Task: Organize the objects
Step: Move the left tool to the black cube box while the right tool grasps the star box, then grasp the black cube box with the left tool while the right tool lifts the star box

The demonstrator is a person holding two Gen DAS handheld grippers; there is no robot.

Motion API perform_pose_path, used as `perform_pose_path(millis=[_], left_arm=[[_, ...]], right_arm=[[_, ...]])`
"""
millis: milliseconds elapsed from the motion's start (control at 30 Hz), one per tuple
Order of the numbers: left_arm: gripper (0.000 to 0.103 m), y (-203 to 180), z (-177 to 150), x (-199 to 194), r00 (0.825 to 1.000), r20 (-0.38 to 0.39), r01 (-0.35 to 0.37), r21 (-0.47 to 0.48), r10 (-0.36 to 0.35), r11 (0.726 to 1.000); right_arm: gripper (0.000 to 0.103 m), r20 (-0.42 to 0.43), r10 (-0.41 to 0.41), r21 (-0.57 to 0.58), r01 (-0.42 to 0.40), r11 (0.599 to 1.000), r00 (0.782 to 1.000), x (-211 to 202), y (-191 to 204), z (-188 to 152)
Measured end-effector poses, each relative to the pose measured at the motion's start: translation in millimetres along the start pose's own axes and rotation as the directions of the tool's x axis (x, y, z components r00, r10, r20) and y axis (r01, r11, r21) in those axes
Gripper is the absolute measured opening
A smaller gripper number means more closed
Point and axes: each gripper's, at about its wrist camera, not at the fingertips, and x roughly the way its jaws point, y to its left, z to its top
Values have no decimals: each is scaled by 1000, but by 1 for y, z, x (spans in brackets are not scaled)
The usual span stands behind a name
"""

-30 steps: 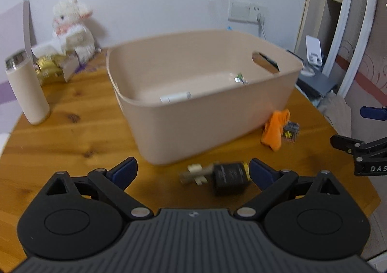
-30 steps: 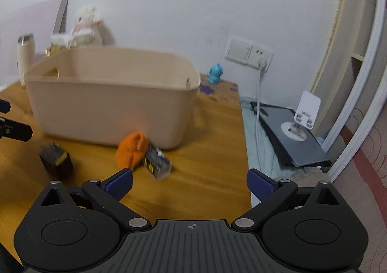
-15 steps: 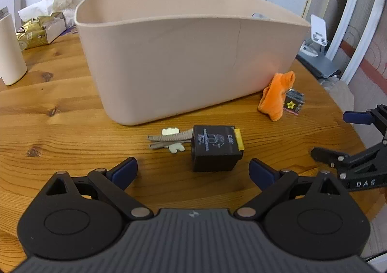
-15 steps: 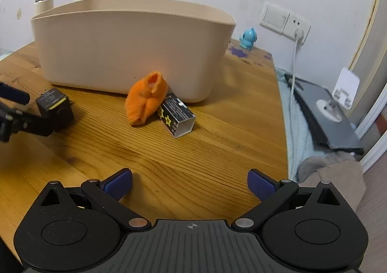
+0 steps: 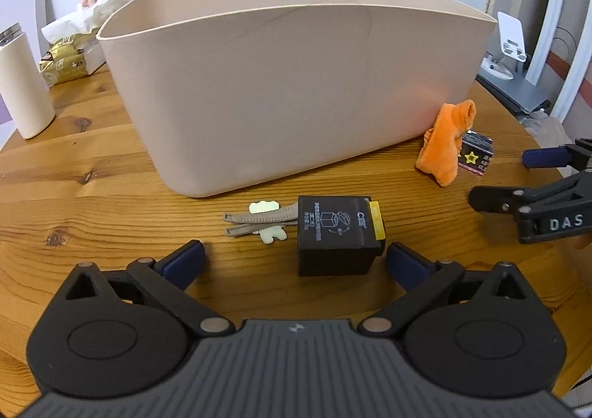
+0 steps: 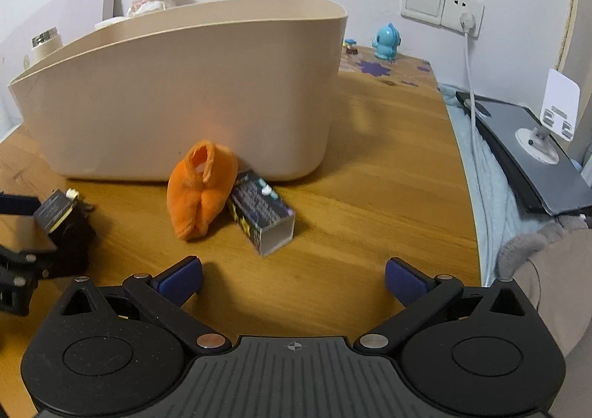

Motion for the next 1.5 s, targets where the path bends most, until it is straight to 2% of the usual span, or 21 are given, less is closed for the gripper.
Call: perform_pose_path(millis=[267, 333, 367, 567, 633, 667, 733, 800, 833, 933, 1300, 1500], left_arm=[[103, -1, 0, 1, 1000, 23, -19, -27, 20, 999], [100, -1, -1, 0, 999, 34, -21, -30, 22, 999], [94, 0, -2, -2, 999, 43, -28, -33, 29, 999], [77, 5, -6, -8, 997, 78, -26, -34, 29, 999], [68, 7, -7, -10, 996, 89, -20, -31, 22, 999], [62, 8, -7, -11, 995, 93, -18, -31, 21, 999], [55, 11, -9, -14, 995, 100, -12, -31, 15, 999], [47, 13, -11, -16, 995, 102, -1, -25, 4, 1000], [47, 13, -12, -17, 995, 101, 3, -20, 0, 1000], [47, 16, -16, -20, 995, 102, 8, -12, -6, 1000], [47, 29, -26, -33, 996, 84, 36, -35, -32, 999], [47, 39, -27, -51, 993, 113, 36, -43, -31, 998]], right_arm=[[103, 83, 16, -25, -14, 1000, 996, 16, -2, 7], [101, 86, 16, -38, -13, 999, 996, 18, 0, 10], [99, 89, 21, -44, -17, 999, 996, 18, 0, 11], [80, 108, 41, -78, -33, 996, 993, 13, 7, 10], [61, 103, 63, -74, -55, 996, 993, 10, 10, 10], [57, 102, 71, -84, -62, 995, 992, 8, 12, 11], [36, 100, 81, -105, -71, 992, 992, 5, 20, 10], [27, 96, 84, -121, -72, 990, 992, 2, 28, 10], [25, 98, 69, -129, -56, 990, 993, 1, 33, 10], [21, 100, 59, -141, -45, 989, 993, -3, 40, 7], [20, 76, 53, -86, -46, 995, 996, -30, 44, -11], [20, 117, 49, -72, -41, 997, 992, -57, 47, -12]])
